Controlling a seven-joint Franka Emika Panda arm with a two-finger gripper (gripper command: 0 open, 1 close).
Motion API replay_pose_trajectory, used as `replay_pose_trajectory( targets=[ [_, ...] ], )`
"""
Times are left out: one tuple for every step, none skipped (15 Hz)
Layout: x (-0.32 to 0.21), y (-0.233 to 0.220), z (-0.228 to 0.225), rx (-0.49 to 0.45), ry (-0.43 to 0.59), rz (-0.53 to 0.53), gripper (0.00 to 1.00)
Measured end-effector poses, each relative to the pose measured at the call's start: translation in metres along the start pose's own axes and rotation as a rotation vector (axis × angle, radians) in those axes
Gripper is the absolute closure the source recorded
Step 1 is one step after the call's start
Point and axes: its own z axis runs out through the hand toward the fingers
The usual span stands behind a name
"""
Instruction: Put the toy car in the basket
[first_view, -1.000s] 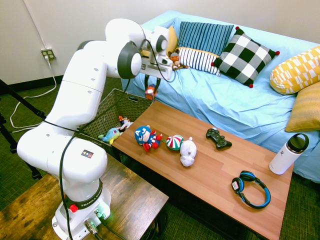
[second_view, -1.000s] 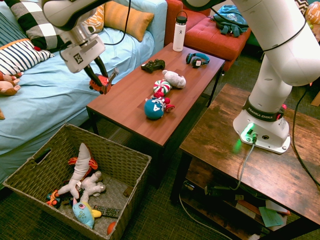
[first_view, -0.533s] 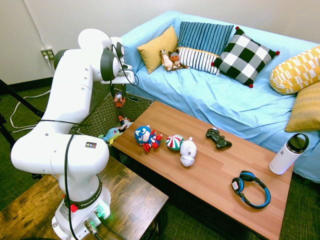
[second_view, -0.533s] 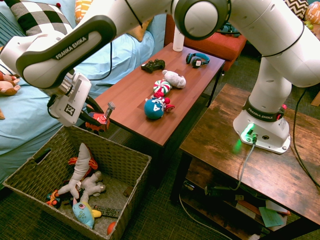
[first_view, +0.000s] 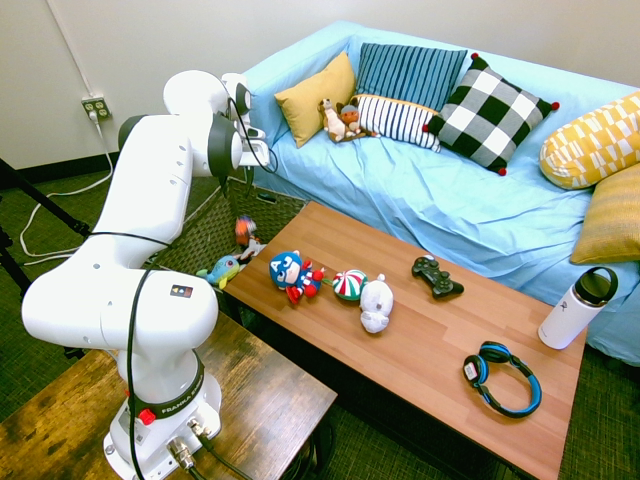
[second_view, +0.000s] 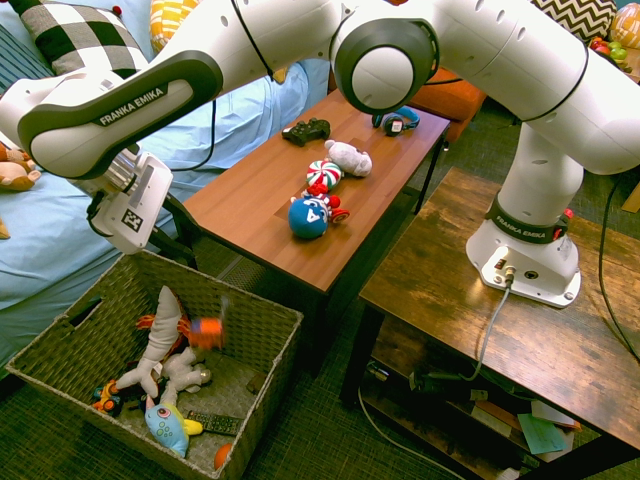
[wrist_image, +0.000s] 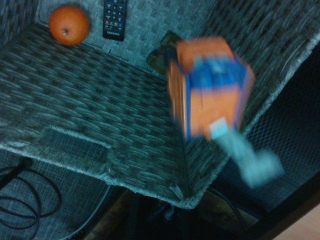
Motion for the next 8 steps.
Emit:
replay_pose_trajectory(
  targets=[
    [0.007,0.008,-0.006,0.023,0.012,0.013,0.0],
    [0.017,0.023,-0.013,0.054,0.024,0.033,0.0],
    [0.029,0.044,-0.021,0.088,0.026,0.061,0.0],
    [0.044,0.072,-0.029,0.123,0.024,0.092,0.0],
    [0.059,0.102,-0.035,0.162,0.024,0.129,0.0],
    [0.075,0.131,-0.036,0.198,0.022,0.167,0.0],
    [0.089,0.157,-0.033,0.231,0.024,0.2,0.0],
    [0.102,0.18,-0.028,0.264,0.029,0.233,0.0]
  ],
)
